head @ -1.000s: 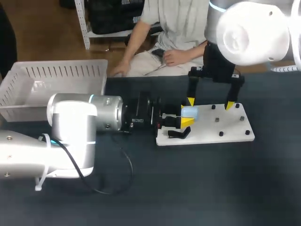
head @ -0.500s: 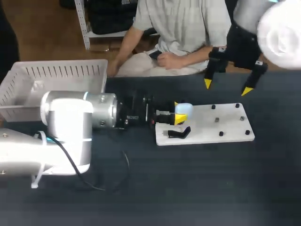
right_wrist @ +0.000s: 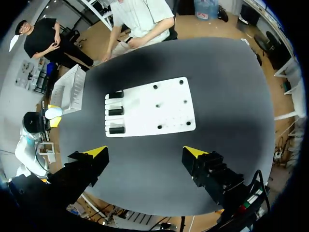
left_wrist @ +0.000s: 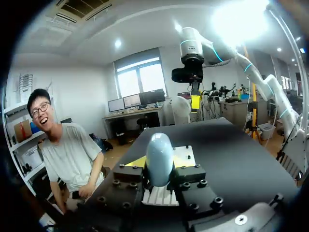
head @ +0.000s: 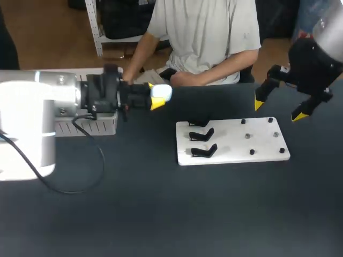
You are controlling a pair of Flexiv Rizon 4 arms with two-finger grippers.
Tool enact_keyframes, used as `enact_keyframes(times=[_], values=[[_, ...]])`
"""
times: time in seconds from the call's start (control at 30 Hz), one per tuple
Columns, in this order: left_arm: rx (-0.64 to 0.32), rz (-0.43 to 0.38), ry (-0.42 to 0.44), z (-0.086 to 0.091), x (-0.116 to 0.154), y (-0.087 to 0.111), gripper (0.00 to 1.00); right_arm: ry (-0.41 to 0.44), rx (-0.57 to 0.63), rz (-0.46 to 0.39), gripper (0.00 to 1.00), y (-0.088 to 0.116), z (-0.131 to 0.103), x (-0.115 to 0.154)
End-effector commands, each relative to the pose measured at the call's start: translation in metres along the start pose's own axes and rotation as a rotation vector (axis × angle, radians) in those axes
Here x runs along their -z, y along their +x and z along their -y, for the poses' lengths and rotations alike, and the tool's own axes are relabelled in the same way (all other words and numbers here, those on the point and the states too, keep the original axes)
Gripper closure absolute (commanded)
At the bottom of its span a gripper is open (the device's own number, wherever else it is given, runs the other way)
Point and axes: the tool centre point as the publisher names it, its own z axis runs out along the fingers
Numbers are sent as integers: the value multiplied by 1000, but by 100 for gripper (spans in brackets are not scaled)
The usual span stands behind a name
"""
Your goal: Pick up each earbud case from the left stands, insert the matching earbuds, close the lid, and place the case in the box.
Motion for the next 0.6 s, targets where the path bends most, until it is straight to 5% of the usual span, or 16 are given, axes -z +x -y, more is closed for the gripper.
enact_keyframes(times=[0.03, 0.23, 0.47, 0.6], values=[[38, -77, -215, -13, 66, -1, 100, 3, -3, 62, 0, 4, 1, 0], [85, -237, -469, -76, 108, 35, 100, 3, -3, 62, 0, 4, 1, 0], [196, -359, -583, -131, 133, 85, 100, 3, -3, 62, 0, 4, 1, 0], [257, -438, -656, -148, 138, 119, 100, 3, -3, 62, 0, 4, 1, 0]])
